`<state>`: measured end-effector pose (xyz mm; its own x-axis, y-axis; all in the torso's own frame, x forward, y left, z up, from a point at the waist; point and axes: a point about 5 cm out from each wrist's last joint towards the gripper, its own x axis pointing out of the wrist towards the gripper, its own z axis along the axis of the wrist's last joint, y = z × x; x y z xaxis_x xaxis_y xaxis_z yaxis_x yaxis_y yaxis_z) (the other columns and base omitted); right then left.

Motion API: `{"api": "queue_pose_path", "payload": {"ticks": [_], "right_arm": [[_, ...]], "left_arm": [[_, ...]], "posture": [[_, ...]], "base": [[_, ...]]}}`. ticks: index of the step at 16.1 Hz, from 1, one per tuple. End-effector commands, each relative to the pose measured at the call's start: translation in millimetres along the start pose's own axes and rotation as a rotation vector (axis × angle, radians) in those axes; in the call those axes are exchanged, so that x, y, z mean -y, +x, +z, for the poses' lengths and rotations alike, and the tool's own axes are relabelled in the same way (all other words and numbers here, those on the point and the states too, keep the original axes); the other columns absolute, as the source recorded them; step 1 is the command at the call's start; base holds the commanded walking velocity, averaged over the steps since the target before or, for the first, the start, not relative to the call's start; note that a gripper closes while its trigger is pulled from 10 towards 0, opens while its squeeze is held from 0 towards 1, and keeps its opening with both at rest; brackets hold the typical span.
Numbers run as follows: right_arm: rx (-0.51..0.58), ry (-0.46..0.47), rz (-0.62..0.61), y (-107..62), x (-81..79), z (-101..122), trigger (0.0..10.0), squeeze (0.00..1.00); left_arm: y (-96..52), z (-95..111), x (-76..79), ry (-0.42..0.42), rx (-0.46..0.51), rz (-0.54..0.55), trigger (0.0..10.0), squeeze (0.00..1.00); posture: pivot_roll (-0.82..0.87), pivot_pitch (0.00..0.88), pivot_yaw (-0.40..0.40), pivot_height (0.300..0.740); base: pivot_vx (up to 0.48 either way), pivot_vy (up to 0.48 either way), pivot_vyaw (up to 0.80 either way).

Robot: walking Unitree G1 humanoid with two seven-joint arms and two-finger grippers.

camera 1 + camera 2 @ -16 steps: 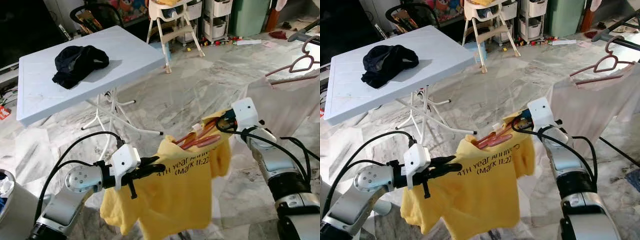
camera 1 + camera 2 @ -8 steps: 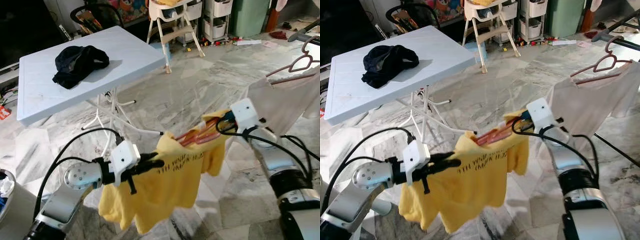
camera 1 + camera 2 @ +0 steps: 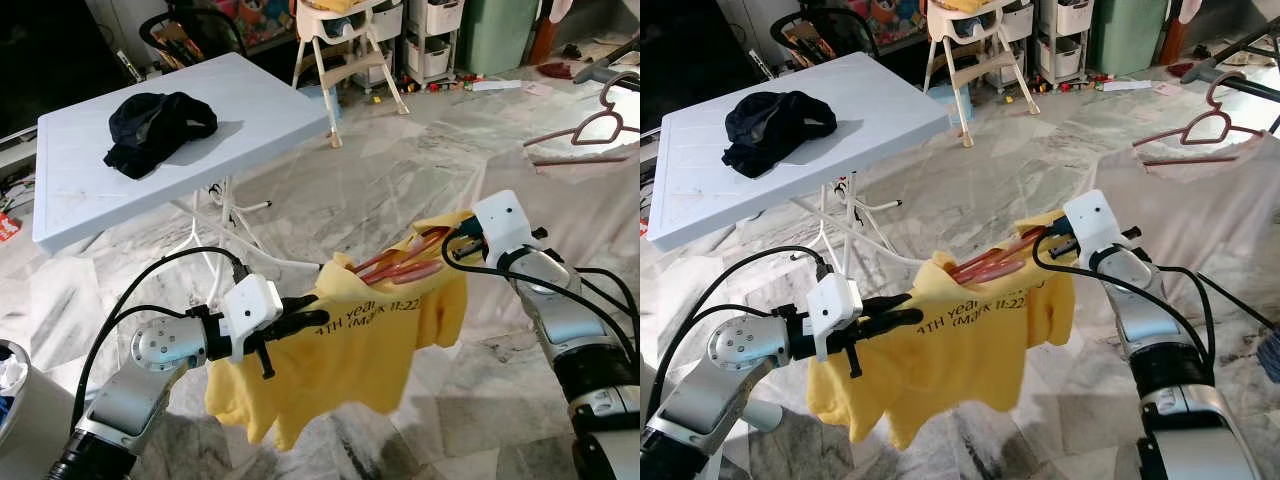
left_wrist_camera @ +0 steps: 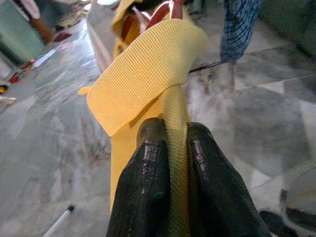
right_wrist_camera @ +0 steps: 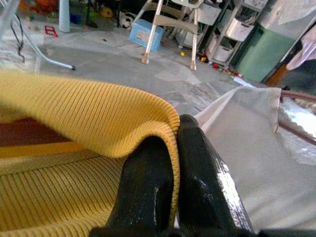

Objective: Hang hanger

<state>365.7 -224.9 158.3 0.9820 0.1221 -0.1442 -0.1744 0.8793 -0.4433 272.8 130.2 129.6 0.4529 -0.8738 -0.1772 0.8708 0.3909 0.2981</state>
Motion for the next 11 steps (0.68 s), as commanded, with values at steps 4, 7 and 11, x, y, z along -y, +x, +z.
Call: {"api": "queue_pose_path", "payload": {"ticks": [4,7,11], "right_arm": [[-0.009,0.065,0.014,-11.4,6.1,-3,0.0,0.00],[-0.041,0.086,0.029,-16.0,-5.1,-14,0.0,0.00],[-0.081,0.095,0.002,-21.3,-9.2,-25,0.0,0.00]], "left_arm": [[-8.0,-21,-9.3,-0.026,-0.068,0.158,0.0,0.00],[-0.4,-24,-4.5,-0.062,-0.040,0.186,0.0,0.00],[14.5,-20,10.3,-0.103,0.027,0.142,0.0,0.00]], "posture": [[-0.10,0.042,0.159,0.740],[-0.10,0.046,0.159,0.740],[-0.11,0.054,0.157,0.740]], "base": [[0.000,0.000,0.00],[0.000,0.000,0.00],[0.000,0.000,0.00]]}}
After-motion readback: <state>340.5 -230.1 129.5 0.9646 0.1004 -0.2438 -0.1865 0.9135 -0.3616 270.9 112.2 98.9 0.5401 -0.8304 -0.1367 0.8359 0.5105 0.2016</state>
